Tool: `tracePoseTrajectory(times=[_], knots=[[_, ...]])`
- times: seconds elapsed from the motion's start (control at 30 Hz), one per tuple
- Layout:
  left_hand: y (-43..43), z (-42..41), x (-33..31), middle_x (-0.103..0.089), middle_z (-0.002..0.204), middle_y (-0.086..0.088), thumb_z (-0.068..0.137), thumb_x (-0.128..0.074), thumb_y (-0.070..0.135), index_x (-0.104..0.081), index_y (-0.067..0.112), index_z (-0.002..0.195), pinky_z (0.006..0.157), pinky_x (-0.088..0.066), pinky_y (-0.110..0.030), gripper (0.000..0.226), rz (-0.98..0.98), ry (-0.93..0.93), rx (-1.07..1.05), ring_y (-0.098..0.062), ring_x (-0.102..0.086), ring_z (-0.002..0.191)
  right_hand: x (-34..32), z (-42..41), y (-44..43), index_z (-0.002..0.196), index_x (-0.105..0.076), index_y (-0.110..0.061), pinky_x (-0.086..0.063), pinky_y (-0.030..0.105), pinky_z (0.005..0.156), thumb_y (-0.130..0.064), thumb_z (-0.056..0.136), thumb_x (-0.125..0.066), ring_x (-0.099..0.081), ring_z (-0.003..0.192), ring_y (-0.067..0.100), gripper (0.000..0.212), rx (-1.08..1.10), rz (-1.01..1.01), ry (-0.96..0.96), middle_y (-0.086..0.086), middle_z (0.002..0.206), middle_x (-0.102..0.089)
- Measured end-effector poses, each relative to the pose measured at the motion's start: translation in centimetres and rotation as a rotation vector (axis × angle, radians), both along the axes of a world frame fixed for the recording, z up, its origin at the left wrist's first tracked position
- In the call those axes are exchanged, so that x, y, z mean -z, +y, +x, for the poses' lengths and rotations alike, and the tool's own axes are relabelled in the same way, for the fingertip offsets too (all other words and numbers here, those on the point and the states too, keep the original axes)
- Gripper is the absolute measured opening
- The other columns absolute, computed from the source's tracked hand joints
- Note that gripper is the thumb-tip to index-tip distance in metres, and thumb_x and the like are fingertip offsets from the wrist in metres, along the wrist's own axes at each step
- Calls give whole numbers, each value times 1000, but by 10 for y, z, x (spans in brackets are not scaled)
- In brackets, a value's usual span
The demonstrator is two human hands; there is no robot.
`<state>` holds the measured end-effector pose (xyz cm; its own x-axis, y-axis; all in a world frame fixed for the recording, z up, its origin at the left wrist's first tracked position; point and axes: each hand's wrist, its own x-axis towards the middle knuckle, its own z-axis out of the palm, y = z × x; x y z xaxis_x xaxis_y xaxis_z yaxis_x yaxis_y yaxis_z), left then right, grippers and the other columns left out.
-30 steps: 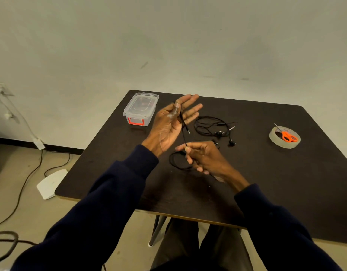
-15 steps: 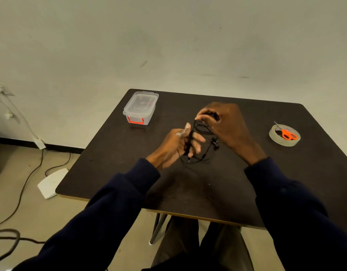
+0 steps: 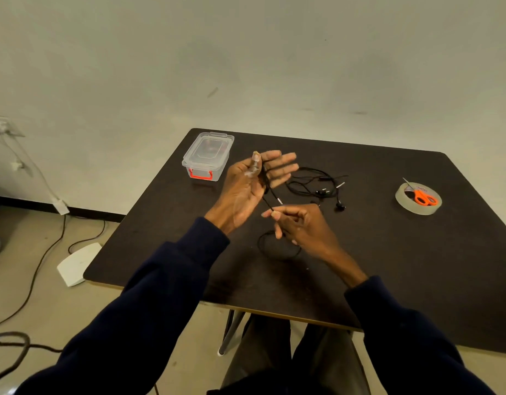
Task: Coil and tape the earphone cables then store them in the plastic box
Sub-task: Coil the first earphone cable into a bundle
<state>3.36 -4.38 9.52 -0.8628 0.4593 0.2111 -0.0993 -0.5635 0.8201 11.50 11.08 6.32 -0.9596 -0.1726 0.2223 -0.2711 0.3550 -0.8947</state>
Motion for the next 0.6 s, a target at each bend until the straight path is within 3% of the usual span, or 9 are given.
tracePoseTrajectory(times=[0.13,0.27,0.37,0.5,0.6], knots=[[-7,-4,17,-73,117,-25,114,-31,21,-65,-8,118,105,-53,-52,44,-414,178,-256,-39,-72,109,-21,5,11,101,-80,-18,-49,17,60,-23,99,-67,-65,60,6,14,45,317,118,-6,66,-70],[-7,9,25,-77,92,-22,113,-38,22,-71,-8,104,81,-61,-41,46,-571,247,-158,-34,-75,83,-49,-7,19,96,-80,-16,-54,32,66,-22,94,-73,-66,70,8,10,63,566,343,-4,82,-74],[-1,20,25,-74,84,-25,114,-32,30,-67,-11,99,65,-61,-38,56,-594,234,-11,-34,-71,64,-65,-23,27,96,-78,-13,-57,42,70,-13,93,-72,-67,78,16,6,52,732,521,0,91,-72],[0,29,18,-71,78,-19,113,-27,38,-59,7,86,63,-61,-40,53,-447,78,165,-24,-67,53,-72,-40,35,95,-77,-8,-56,34,70,-13,92,-75,-66,78,14,6,-39,570,551,1,89,-69],[-4,28,12,-72,82,-19,114,-24,31,-52,10,84,70,-63,-46,46,-303,-12,288,-26,-71,61,-63,-45,35,96,-79,-9,-56,32,72,-13,94,-73,-69,80,14,8,-31,380,464,1,89,-72]])
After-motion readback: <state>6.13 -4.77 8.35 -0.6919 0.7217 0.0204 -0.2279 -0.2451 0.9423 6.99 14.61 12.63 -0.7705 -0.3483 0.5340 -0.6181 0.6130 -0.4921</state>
